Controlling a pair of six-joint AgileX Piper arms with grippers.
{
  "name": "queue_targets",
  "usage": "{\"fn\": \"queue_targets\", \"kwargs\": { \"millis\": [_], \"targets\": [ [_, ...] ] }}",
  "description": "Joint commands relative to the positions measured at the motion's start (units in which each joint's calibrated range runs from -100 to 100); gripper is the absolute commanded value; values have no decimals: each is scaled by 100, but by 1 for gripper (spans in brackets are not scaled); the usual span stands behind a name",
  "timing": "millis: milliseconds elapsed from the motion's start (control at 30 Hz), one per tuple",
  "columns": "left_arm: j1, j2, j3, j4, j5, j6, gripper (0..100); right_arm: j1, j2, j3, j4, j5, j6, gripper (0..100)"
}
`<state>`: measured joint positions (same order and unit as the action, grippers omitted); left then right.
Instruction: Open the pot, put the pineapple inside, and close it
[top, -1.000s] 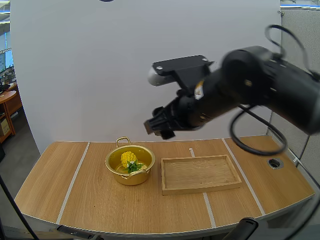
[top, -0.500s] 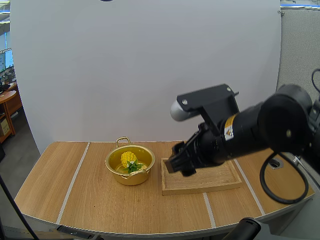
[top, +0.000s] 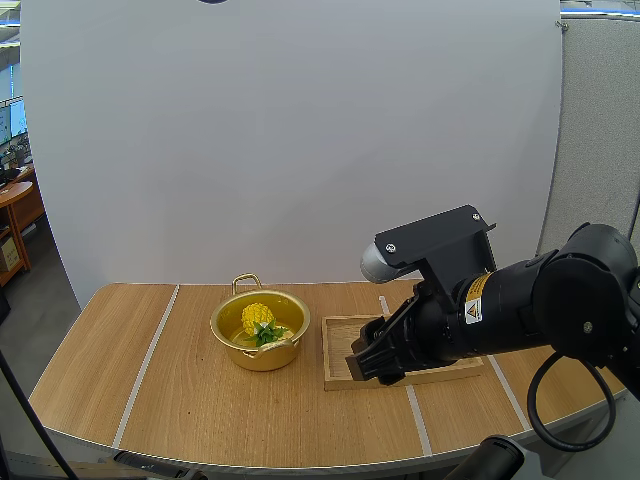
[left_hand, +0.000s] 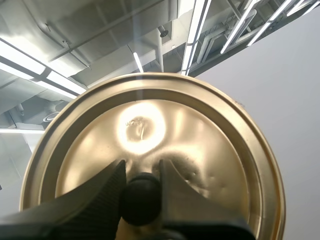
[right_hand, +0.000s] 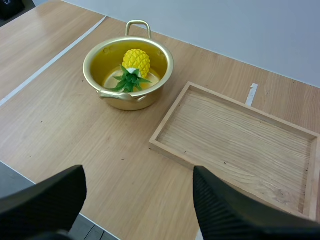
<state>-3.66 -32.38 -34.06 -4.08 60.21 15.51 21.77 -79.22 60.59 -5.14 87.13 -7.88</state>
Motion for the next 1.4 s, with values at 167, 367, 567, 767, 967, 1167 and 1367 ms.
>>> {"fn": "queue_targets", "kwargs": {
  "millis": [167, 367, 567, 767, 967, 1167, 1367],
  "targets": [
    [-10, -21, -40, 11, -189, -45, 0, -14, -54, 3, -57, -369, -19, 0],
    [-10, -21, -40, 11, -189, -45, 0, -14, -54, 3, -82, -408, -19, 0],
    [-10, -21, -40, 11, -189, -45, 0, -14, -54, 3, -82, -444, -19, 0],
    [-10, -21, -40, 11, -189, -45, 0, -14, -54, 3, -82, -444, -27, 0],
    [-10, -21, -40, 11, -119, -45, 0, -14, -54, 3, -119, -444, -27, 0],
    [-10, -88, -40, 11, 2474, -45, 0, -14, -54, 3, -120, -444, -125, 0],
    [-10, 190, -26, 11, 3979, -45, 0, -14, -54, 3, -120, -444, -136, 0]
  ]
}}
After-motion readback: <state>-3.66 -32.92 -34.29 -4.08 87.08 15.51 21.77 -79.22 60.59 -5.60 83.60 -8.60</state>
